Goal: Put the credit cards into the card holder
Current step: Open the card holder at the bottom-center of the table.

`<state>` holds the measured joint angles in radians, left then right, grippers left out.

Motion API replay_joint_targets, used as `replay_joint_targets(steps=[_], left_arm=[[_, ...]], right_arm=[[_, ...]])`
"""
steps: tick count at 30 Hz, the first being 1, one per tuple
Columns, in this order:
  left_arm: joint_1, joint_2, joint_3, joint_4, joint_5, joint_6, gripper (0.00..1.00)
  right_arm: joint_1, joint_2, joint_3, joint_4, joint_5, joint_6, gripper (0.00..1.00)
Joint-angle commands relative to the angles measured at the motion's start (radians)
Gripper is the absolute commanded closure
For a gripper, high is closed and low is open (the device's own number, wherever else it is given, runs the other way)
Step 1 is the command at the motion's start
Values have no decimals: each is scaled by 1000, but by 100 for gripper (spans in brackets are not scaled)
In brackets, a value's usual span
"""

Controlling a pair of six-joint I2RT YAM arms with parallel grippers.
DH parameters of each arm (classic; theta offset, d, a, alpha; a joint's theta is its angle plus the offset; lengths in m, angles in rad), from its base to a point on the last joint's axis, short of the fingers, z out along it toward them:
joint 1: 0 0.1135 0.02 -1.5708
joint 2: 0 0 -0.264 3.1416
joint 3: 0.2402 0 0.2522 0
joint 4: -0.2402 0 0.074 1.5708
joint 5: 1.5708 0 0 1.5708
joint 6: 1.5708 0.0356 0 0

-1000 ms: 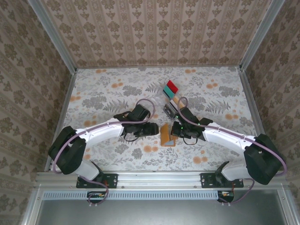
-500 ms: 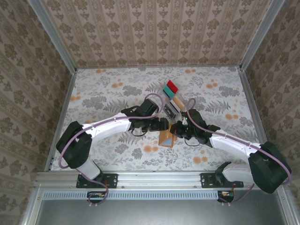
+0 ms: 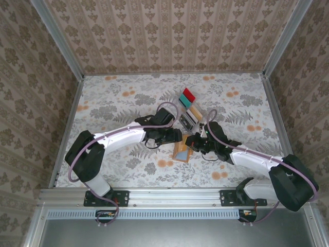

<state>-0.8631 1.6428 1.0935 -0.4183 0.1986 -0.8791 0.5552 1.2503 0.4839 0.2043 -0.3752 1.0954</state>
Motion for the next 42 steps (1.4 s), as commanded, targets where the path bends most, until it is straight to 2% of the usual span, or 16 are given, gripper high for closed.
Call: replay_joint_targets(steps=[1, 7, 13, 19, 24, 27, 33, 42], left_arm=[[10, 8, -11, -19, -2, 7, 38], [17, 19, -15, -25, 9, 22, 43], [19, 9, -36, 30, 53, 36, 31], [24, 22, -36, -2, 45, 50, 34], [26, 24, -46, -10, 36, 52, 51], [29, 7, -55, -10, 17, 52, 69], [37, -36, -85, 11, 6, 47, 90], [88, -126, -220, 166, 79, 10, 93]], right_arm=[[-6, 10, -8, 47, -22, 24, 99], [-10, 19, -11, 65, -33, 30, 99], [-10, 40, -7, 84, -42, 37, 99], [-11, 47, -1, 86, -43, 35, 99], [-11, 49, 1, 81, -40, 35, 99], [-11, 45, 9, 42, -25, 22, 99], [-3, 18, 83, -205, 61, -84, 99], [15, 40, 186, -455, 169, -230, 99]])
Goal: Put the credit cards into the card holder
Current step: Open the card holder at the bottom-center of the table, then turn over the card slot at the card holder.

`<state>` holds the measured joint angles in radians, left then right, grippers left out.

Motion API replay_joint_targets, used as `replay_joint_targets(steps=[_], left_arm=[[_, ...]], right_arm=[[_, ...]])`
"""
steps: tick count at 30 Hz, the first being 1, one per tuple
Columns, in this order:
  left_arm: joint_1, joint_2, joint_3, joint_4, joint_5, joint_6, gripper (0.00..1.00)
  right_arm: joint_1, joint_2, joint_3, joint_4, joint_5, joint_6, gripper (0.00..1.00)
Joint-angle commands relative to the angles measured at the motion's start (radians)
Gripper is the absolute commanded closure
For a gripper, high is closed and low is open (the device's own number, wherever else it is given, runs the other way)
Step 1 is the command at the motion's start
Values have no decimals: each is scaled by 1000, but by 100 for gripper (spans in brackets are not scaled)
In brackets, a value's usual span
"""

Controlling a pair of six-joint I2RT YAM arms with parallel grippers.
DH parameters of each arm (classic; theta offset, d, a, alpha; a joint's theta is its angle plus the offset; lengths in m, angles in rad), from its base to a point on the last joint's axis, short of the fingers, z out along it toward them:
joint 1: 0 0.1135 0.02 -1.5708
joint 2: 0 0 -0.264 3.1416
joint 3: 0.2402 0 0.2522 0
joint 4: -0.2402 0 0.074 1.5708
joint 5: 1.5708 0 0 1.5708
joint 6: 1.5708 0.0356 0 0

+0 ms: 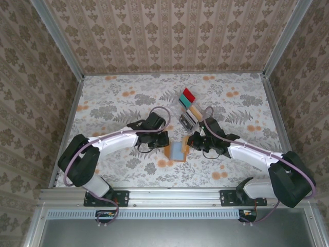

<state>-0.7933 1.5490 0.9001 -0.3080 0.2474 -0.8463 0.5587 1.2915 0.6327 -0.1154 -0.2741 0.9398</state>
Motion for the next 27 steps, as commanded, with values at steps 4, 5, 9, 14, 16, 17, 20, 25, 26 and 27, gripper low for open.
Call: replay_joint_targets(steps=[4, 5, 9, 14, 16, 17, 20, 25, 26, 27], left_arm=[[26, -48, -67, 83, 28, -42, 93], [29, -47, -77, 92, 30, -47, 93], [32, -42, -102, 123, 41, -65, 92], [32, -38, -110, 125, 37, -66, 93], [32, -39, -113, 129, 38, -66, 92], [33, -39, -116, 127, 37, -65, 92], [33, -38, -120, 117, 29, -57, 92], [33, -38, -134, 112, 21, -51, 93], [32, -34, -134, 112, 22, -48, 92], [33, -32, -134, 110, 22, -44, 93]], right_arm=[[19, 19, 40, -103, 28, -81, 98], [25, 23, 42, -97, 25, -81, 98], [53, 47, 71, -103, 40, -87, 98], [100, 92, 171, -261, 175, -140, 98], [107, 92, 176, -255, 180, -154, 98], [107, 121, 176, -252, 177, -155, 99], [107, 130, 177, -264, 189, -162, 99], [105, 138, 180, -296, 209, -192, 98], [105, 140, 179, -294, 207, -193, 98], [106, 141, 175, -287, 200, -194, 98]])
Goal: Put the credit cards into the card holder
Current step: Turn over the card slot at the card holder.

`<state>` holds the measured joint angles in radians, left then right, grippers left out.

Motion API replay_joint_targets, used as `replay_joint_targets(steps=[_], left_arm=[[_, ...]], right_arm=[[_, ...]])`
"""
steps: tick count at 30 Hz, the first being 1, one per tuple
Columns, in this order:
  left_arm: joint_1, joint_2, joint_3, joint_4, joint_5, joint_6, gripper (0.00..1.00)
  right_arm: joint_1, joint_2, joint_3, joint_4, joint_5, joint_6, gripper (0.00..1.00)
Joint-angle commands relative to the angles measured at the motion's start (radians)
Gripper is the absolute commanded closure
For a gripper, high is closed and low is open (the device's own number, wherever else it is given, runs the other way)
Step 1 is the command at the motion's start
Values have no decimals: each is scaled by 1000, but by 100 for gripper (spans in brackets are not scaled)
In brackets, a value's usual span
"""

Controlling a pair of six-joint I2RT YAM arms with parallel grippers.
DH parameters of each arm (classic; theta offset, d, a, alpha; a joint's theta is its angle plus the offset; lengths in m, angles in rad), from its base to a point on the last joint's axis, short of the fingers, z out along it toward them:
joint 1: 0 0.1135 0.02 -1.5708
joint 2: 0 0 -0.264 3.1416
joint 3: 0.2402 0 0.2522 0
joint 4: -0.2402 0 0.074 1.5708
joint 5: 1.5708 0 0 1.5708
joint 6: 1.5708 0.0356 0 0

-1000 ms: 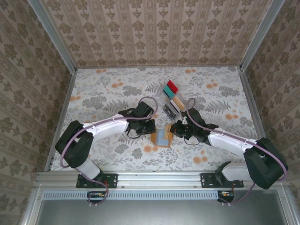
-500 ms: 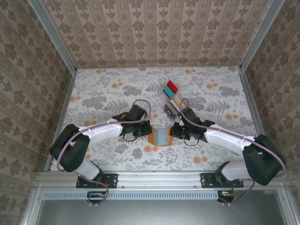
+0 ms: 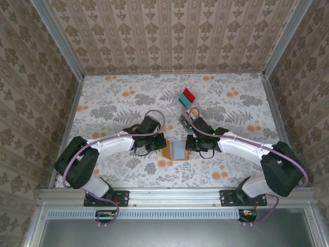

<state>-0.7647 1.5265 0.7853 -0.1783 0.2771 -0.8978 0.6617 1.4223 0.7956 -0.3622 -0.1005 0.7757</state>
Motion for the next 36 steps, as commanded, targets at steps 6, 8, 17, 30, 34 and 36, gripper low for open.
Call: replay_joint_targets(steps=[6, 8, 17, 30, 34, 36], left_arm=[[4, 9, -25, -15, -9, 14, 92], [4, 14, -29, -12, -7, 14, 92], [2, 32, -36, -4, -7, 25, 93], [0, 54, -40, 22, -3, 22, 92], [-2, 62, -39, 23, -7, 25, 92], [-2, 63, -38, 23, -7, 27, 92]], right_arm=[[3, 35, -11, 39, -29, -2, 98], [3, 40, -25, 84, -57, 14, 98], [3, 42, -13, 116, -94, 21, 98], [12, 21, 9, 119, -120, 38, 98], [14, 14, 9, 132, -132, 46, 97], [14, 1, 8, 137, -132, 52, 97]])
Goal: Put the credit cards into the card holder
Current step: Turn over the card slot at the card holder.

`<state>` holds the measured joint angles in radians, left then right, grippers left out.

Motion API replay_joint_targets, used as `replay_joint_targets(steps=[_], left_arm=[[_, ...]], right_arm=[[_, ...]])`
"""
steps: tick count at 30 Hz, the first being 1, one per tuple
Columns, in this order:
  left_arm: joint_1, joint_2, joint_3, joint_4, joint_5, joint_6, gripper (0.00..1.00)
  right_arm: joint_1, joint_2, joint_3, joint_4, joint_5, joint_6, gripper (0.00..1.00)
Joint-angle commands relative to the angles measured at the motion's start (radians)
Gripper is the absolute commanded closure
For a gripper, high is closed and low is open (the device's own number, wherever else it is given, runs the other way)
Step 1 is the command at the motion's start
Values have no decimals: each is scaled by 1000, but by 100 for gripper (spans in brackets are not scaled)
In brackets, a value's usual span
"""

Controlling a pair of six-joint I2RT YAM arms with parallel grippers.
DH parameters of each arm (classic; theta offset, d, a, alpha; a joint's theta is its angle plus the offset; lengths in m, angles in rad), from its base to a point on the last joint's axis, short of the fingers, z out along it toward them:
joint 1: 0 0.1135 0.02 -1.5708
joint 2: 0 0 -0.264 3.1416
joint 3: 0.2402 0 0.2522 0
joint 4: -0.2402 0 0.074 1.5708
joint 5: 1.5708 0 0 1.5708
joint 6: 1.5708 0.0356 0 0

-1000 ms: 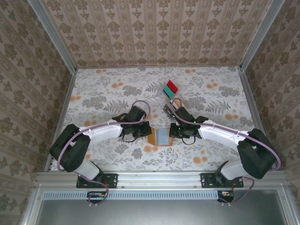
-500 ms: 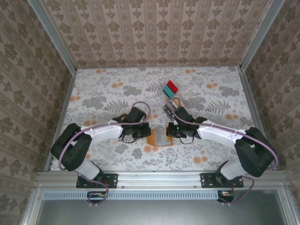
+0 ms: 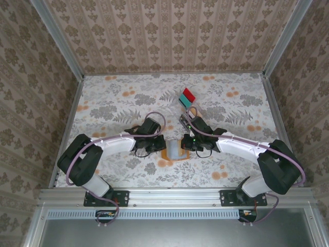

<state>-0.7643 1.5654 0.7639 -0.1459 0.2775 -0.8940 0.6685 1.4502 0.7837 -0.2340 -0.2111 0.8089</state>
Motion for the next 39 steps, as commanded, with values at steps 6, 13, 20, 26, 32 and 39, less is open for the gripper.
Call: replay_joint_targets(steps=[6, 13, 20, 26, 32, 39], left_arm=[[-3, 25, -19, -7, -9, 23, 92], [-4, 28, -16, -4, -6, 23, 92], [-6, 35, -17, 4, -2, 20, 92], [-6, 33, -23, 12, -3, 13, 92], [-6, 16, -33, 6, -21, 11, 89], [-7, -23, -44, -19, -47, 17, 73]], right_arm=[[8, -51, 25, 4, -25, 23, 97], [9, -39, 25, 23, -56, 22, 96], [21, -4, 31, 71, -88, 22, 96], [45, 51, 58, 74, -76, 29, 96], [48, 78, 54, 59, -38, 35, 96], [49, 115, 43, 43, -7, 42, 96]])
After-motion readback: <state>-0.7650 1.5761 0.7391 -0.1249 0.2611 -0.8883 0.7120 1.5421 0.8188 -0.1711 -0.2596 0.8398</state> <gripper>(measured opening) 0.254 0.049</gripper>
